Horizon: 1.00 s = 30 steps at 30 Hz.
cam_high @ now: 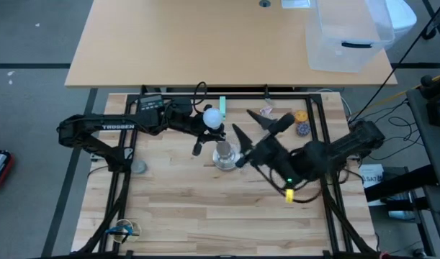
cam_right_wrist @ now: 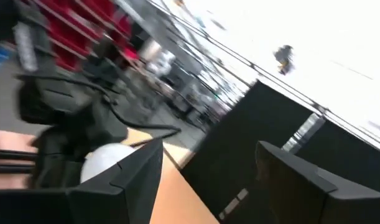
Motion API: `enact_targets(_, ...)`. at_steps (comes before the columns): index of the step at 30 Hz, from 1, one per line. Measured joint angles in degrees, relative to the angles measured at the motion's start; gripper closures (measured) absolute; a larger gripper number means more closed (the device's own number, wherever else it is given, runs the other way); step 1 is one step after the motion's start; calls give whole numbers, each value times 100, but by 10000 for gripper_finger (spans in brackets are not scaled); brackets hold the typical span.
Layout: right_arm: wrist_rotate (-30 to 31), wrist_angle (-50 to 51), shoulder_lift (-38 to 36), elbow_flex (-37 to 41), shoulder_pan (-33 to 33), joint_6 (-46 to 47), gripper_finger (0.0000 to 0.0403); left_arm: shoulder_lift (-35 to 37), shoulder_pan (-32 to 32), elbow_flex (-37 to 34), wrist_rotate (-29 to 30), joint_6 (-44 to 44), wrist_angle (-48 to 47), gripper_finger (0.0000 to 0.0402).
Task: Screw lightbulb
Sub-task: Remove the white lightbulb from the desk lamp
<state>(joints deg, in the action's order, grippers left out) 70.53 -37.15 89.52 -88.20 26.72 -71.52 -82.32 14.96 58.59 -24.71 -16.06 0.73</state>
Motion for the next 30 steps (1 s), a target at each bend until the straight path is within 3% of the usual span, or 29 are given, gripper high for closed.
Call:
enact_targets(4, -540, 2123, -755, 0, 184, 1385, 160, 0, 0, -2, -8, 15, 4, 328)
enact_targets(9, -2361, 5019, -1852, 0, 116, 4146, 160, 0, -9, -1, -13, 41, 7, 328)
enact_targets(13, -3396, 6271, -2461, 0, -211, 5656, 160, -38, -86, -1, -148, 7, 83, 328)
enact_targets(22, -3484, 6697, -2626, 2, -402, 5855, 160, -397, -159, -7, -278, 332, 880, 328)
enact_targets(27, -3473, 7405, -2626, 4, -710, 6161, 156, -745, -125, -3, -310, 570, 1450, 328)
enact_targets(30, -3750, 7637, -2626, 9, -936, 6289, 149, -858, -113, -5, -328, 679, 1664, 328)
